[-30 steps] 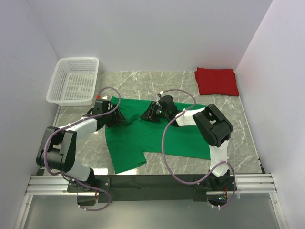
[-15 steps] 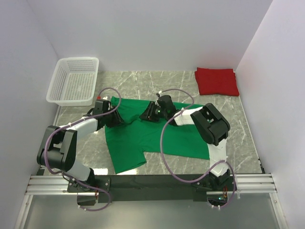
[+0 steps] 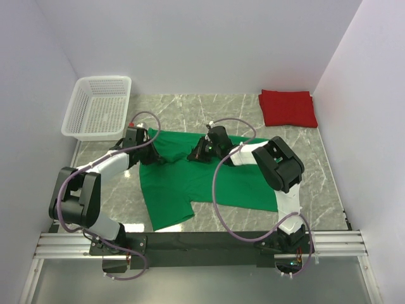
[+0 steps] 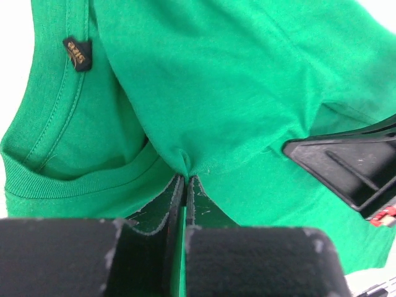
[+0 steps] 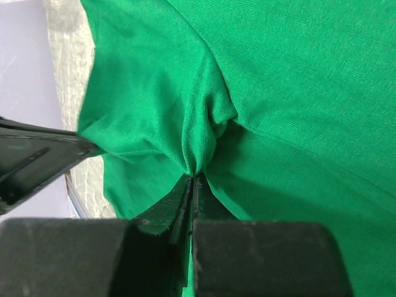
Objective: Fold and stack the t-shirts
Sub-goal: Fold the tshirt
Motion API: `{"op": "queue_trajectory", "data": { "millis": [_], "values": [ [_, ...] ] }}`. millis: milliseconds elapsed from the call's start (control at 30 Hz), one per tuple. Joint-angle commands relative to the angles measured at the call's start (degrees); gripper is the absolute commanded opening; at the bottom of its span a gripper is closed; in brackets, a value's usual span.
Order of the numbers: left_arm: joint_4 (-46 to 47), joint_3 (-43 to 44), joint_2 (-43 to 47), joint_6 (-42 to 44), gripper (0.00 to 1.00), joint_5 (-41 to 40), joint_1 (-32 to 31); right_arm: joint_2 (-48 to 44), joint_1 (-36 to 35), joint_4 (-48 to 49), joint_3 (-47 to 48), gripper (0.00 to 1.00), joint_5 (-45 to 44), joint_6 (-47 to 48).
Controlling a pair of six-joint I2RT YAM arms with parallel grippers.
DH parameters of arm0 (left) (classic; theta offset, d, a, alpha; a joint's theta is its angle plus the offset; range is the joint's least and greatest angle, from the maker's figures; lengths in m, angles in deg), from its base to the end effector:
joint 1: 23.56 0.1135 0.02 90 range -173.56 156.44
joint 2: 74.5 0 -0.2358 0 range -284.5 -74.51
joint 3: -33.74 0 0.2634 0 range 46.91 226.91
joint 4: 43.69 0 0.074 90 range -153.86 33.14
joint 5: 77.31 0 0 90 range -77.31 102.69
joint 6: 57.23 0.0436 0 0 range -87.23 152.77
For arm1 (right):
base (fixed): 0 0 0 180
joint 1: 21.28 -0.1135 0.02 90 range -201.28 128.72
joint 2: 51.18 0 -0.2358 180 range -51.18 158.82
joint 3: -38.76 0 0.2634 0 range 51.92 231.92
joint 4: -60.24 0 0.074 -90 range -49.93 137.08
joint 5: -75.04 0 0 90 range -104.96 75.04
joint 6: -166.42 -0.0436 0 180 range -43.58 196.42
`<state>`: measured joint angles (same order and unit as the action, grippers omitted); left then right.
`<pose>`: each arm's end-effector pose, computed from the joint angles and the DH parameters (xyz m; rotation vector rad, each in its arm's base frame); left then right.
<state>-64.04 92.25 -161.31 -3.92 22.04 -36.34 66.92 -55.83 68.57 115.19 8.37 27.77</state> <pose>0.3067 -0.0768 0.1362 -0.4407 2.4524 -0.5782 0.3387 0.2542 0.0837 0.0291 2.3869 1.2155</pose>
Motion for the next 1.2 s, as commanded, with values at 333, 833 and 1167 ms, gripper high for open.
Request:
{"op": "queue_trajectory", "data": {
  "millis": [333, 833, 1167],
  "values": [
    [-15.23, 9.85, 2.17, 1.88, 0.04, -1.43, 0.29, -7.27, 0.44, -14.1, 7.57, 0.0, -0.22, 1.71],
    [-13.84, 4.94, 4.89, -0.4, 0.55, 0.15, 1.7, -11.32, 1.67, -16.23, 3.1, 0.38, -1.63, 4.26],
    [-8.03, 0.97, 5.59, -1.63, 0.66, -0.29, 1.88, -9.81, 1.67, -9.45, -0.24, 0.41, -1.97, 3.46]
  ]
}}
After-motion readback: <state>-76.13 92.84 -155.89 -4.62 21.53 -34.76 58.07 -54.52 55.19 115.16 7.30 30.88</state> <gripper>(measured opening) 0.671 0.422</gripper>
